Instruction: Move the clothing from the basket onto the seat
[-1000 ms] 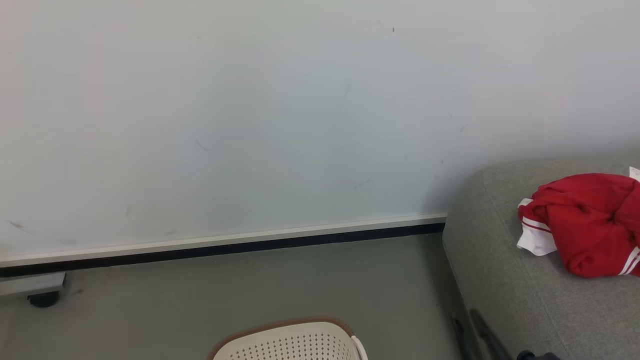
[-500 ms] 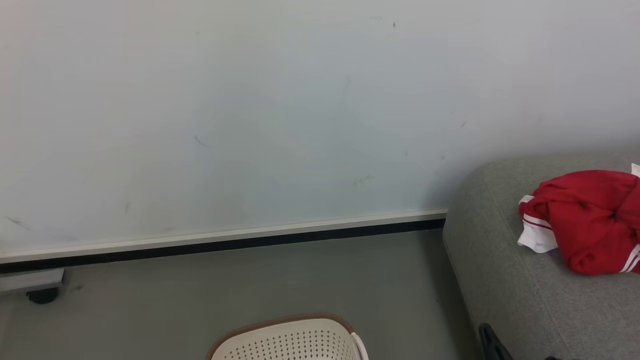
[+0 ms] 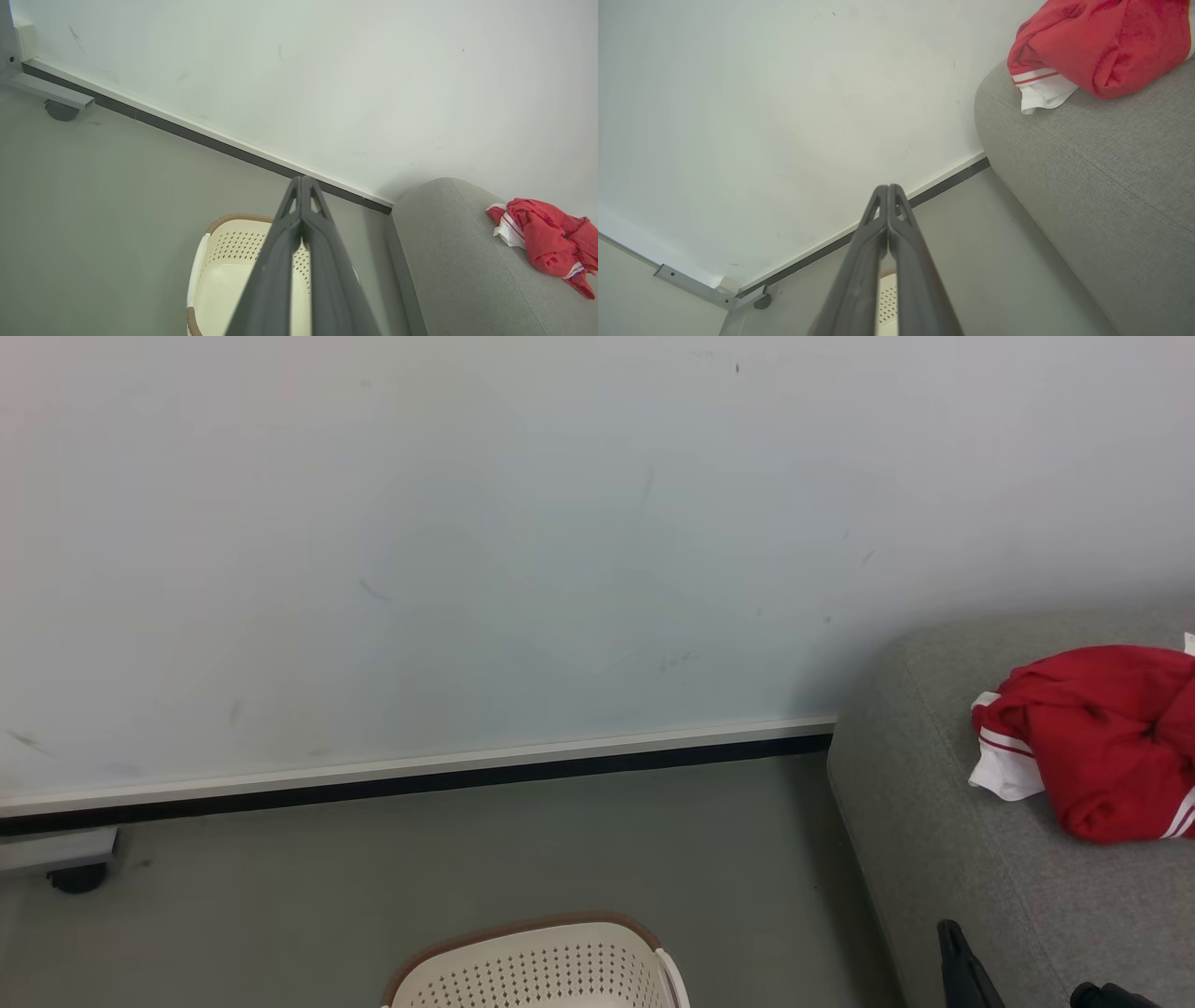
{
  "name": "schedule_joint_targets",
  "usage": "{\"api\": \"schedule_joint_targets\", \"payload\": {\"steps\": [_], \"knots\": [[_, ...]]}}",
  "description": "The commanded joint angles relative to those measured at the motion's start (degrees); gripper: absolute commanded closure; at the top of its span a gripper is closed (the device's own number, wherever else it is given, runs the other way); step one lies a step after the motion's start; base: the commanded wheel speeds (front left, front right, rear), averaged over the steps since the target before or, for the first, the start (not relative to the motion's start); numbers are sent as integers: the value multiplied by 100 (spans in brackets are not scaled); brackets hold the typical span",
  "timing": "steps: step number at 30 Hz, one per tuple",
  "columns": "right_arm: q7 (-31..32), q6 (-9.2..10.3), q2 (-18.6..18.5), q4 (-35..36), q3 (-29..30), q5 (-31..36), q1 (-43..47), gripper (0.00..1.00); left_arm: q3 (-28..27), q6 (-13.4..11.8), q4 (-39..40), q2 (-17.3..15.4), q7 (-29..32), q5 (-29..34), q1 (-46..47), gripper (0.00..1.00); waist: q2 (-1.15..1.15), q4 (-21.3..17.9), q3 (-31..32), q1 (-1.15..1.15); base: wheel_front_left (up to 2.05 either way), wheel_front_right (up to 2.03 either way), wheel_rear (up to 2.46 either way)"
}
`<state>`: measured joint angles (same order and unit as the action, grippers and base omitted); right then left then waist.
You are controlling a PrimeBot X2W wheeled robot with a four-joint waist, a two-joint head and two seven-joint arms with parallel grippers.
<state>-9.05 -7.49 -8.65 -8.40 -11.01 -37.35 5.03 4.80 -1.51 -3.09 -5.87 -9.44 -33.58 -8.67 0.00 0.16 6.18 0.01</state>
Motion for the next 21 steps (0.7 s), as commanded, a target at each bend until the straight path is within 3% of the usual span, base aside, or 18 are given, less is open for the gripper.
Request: {"api": "schedule_joint_targets", "payload": {"steps": [1, 21], "knots": [[44, 0, 17, 48, 91, -240, -167, 100, -40, 67, 11, -10, 42, -246, 194, 100, 0, -1, -11, -1, 0, 0, 0], [473, 0, 139, -81, 642, -1698, -402, 100, -191, 300, -374, 66, 399, -1793, 650, 100, 0, -4, -140, -1, 0, 0, 0]]}}
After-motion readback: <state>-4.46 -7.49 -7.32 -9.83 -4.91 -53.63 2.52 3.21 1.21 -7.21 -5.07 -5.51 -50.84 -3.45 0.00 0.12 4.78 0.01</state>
